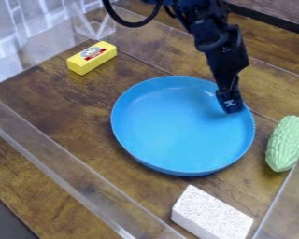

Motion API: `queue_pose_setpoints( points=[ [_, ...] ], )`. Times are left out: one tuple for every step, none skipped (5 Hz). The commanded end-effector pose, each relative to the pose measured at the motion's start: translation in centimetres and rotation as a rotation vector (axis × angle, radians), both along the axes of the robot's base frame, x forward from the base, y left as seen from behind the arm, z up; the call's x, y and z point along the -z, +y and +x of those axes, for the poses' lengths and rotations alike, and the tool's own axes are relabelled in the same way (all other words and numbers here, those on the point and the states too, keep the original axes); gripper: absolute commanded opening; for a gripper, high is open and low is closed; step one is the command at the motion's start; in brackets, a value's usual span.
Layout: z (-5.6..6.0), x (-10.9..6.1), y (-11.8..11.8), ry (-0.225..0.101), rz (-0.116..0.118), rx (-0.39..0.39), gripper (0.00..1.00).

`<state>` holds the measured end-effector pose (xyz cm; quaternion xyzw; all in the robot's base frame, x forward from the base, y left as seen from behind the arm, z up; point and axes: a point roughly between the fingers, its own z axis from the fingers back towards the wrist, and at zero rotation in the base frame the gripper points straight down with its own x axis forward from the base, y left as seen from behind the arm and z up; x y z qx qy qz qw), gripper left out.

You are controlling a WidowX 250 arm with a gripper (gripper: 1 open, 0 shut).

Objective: Remove the green object from inside the blue tray and put it on the table

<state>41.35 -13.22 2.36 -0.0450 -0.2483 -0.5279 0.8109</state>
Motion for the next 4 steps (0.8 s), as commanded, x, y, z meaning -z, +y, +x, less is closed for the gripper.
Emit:
queue_pose_setpoints(
  points=[
    [0.4,2.3,-3.1,0.017,-0.007,0.009,1.0],
    [0.5,2.7,-4.3,0.027,-0.013,0.003,1.0],
    [0.5,3.2,-4.8,0.039,-0.023,0.031,1.0],
    [0.0,4.2,-5.3,0.054,-0.037,0.009,1.0]
  ],
)
